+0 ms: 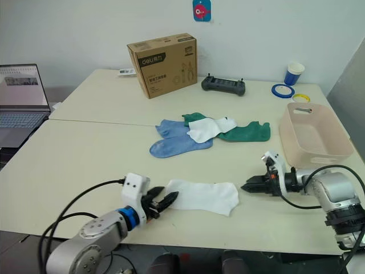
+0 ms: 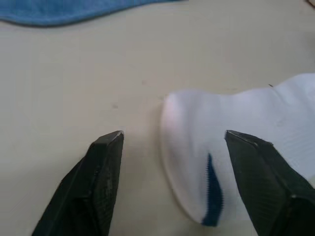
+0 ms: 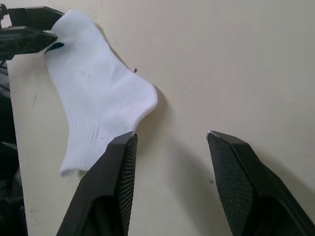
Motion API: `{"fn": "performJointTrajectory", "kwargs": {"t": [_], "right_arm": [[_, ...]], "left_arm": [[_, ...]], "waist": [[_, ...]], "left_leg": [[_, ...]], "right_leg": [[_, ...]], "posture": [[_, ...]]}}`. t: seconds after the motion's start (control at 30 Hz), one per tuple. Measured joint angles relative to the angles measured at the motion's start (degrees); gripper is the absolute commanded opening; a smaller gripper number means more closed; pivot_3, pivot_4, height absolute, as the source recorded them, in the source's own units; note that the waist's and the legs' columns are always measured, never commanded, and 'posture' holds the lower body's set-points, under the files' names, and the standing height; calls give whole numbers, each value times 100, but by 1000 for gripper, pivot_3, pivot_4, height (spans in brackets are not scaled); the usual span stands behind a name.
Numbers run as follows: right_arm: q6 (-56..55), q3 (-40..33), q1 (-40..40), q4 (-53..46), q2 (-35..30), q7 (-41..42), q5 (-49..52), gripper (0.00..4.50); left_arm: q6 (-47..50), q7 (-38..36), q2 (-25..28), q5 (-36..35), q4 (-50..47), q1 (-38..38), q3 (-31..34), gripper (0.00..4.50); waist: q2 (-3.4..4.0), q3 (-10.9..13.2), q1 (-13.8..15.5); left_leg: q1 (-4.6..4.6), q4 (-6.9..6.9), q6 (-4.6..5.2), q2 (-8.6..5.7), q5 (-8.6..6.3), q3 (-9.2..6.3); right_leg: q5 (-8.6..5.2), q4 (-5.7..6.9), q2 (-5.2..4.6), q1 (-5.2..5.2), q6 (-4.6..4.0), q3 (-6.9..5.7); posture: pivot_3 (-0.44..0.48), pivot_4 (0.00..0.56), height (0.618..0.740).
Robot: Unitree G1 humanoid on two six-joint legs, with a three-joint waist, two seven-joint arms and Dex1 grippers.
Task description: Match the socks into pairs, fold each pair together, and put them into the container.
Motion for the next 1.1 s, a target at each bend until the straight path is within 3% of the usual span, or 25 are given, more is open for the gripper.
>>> {"fn": "performJointTrajectory", "kwargs": {"t": [0.1, 0.17, 0.3, 0.43, 0.6, 0.73, 0.87, 0.97, 1.07, 1.1], "right_arm": [[-31, -34, 40, -473, 0, 35, 21, 2403], [76, -27, 140, -726, 117, -77, 40, 2403], [108, -51, 601, -1058, 158, -369, -1, 2403], [276, -239, 1101, -1438, 181, -671, 30, 2403], [495, -524, 1398, -1695, 175, -961, 70, 2403], [607, -564, 1587, -1936, 415, -1231, 132, 2403], [688, -478, 1604, -2116, 710, -1511, 233, 2403], [730, -444, 1610, -2116, 882, -1675, 251, 1834], [754, -447, 1629, -2116, 884, -1686, 274, 804], [754, -446, 1633, -2115, 864, -1683, 272, 451]], "left_arm": [[-205, -546, 600, -288, 364, -282, 602, 4013], [-308, -938, 955, -366, 639, -358, 643, 4013], [-469, -1531, 1271, -354, 1265, -685, 145, 4013], [-757, -1734, 1114, -203, 1798, -1361, -526, 4013], [-968, -1913, 1043, 31, 2086, -1497, -1190, 4013], [-1078, -1905, 1014, 200, 2234, -1417, -1333, 3211], [-1143, -1913, 957, 221, 2268, -1435, -1331, 1925], [-1138, -1915, 955, 222, 2346, -1469, -1327, 989], [-1028, -1850, 954, 187, 2312, -1433, -1287, 18], [-982, -1832, 952, 135, 2265, -1381, -1255, 0]], "waist": [[0, 0, -3], [1, 0, 3], [0, 0, 48], [-1, 0, 49], [1, 0, -33], [1, 0, -41], [0, -1, -32], [0, -1, -27], [1, -1, -30], [1, -1, -34]], "left_leg": [[3, -1, 0, 1, 0, -1], [3, 0, -1, -2, 0, 5], [-5, 0, -1, -14, 0, 8], [-8, 0, -1, -16, 0, 9], [-4, -2, 0, -2, 0, 1], [-1, -1, 0, 2, 0, -4], [-2, 2, 0, 0, 0, 1], [-3, 1, 0, -1, 0, 2], [-3, 0, 0, 0, 0, 1], [-3, 0, 0, 0, 0, 2]], "right_leg": [[-1, 0, 2, 2, -1, 0], [-1, -3, -4, 2, -1, 3], [-2, -9, -21, 2, 0, 0], [-1, -10, -23, 1, 1, 0], [-1, -2, -4, 0, 1, 1], [1, 4, 3, -1, -2, 0], [1, -2, -2, 2, -1, 2], [1, -3, -3, 2, -1, 2], [1, -2, -3, 2, -1, 2], [1, -2, -3, 1, -1, 3]], "posture": [[0, 150, 740], [0, 150, 740], [0, 150, 740], [0, 150, 740], [0, 150, 740], [0, 150, 740], [0, 150, 740], [0, 150, 740], [0, 150, 740], [0, 150, 740]]}}
